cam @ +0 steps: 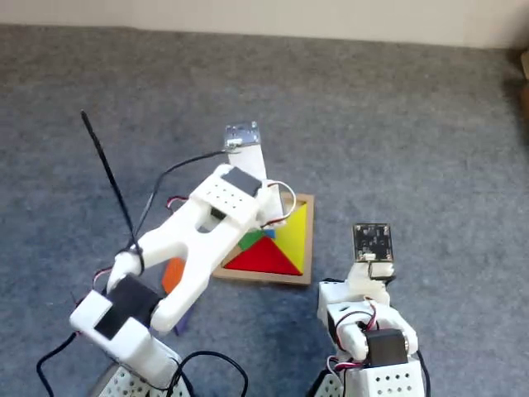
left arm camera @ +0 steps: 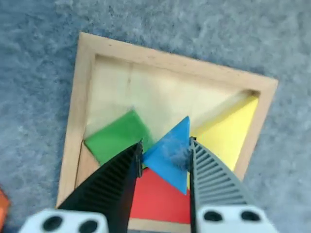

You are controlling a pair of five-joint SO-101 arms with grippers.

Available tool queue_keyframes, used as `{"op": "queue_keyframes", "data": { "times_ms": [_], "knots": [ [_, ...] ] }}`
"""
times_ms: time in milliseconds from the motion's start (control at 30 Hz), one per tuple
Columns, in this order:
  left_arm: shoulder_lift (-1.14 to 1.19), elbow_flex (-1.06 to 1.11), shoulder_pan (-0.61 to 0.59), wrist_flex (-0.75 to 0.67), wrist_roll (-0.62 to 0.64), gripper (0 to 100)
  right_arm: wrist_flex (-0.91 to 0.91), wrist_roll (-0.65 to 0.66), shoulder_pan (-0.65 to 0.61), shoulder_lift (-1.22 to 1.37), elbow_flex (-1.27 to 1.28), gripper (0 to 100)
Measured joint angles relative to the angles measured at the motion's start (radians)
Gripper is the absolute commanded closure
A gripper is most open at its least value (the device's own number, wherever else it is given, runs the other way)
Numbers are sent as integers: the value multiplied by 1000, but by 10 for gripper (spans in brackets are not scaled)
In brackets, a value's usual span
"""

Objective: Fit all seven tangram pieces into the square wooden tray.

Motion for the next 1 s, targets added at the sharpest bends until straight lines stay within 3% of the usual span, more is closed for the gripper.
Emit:
{"op": "queue_keyframes", "data": {
  "times_ms": [233, 467, 700, 1000],
  "knots": [
    [26, -40, -29, -3, 63, 857, 0, 0, 0, 0, 0, 992],
    [26, -40, -26, -3, 72, 713, 0, 0, 0, 0, 0, 992],
    [26, -40, -35, -2, 104, 713, 0, 0, 0, 0, 0, 992],
    [26, -206, -94, 164, 81, 713, 0, 0, 0, 0, 0, 992]
  ]
}}
